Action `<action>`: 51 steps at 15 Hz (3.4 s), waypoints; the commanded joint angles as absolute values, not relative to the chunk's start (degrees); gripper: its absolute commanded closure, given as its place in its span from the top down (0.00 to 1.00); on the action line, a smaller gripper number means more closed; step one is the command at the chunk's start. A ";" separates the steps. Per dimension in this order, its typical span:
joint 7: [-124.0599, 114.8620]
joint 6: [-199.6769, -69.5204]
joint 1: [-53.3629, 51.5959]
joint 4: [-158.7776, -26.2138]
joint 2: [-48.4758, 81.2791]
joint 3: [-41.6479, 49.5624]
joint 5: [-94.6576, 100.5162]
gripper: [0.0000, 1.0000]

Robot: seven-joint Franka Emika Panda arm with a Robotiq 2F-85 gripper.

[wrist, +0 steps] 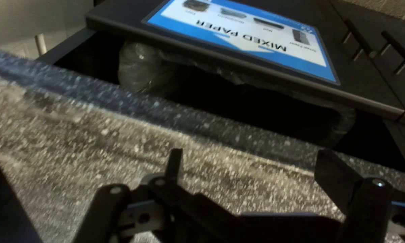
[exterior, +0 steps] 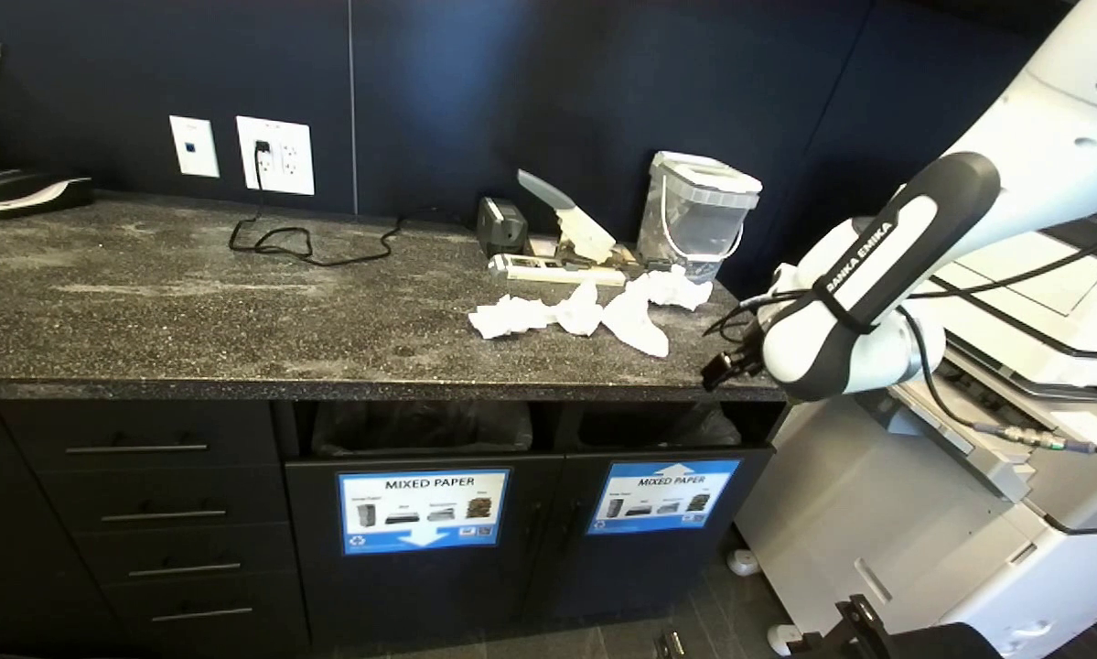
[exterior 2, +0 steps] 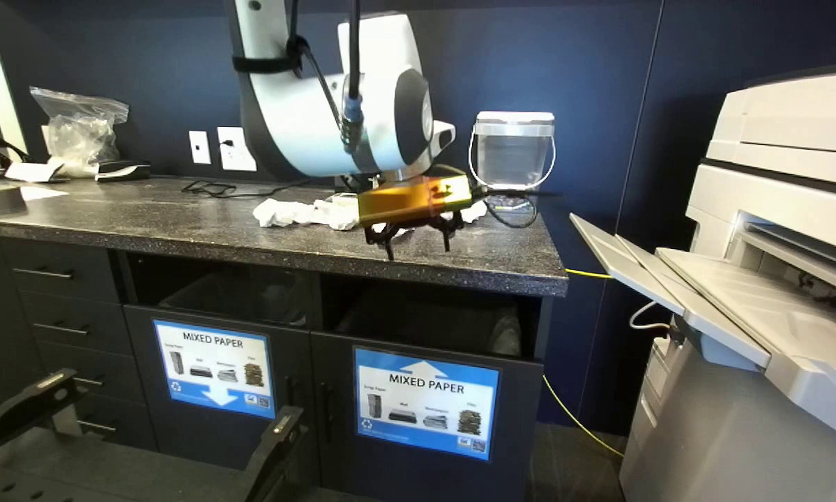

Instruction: Place the papers on the counter inside the bin on the right

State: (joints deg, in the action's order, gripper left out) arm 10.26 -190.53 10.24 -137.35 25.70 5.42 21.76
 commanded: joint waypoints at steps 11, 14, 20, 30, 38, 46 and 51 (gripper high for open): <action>19.98 -189.17 21.43 -116.20 31.91 -6.86 25.78 1.00; 23.53 -187.66 26.62 -108.85 37.58 -12.05 27.19 1.00; 34.53 -181.98 36.56 -95.76 48.94 -23.15 29.61 1.00; 53.90 -172.04 43.11 -81.72 61.67 -36.43 28.83 1.00; 63.38 -166.42 42.05 -73.47 67.60 -40.06 28.52 1.00; 74.25 -162.56 38.09 -67.90 69.94 -38.85 19.12 1.00; 80.93 -160.90 34.40 -64.85 70.26 -35.19 9.34 1.00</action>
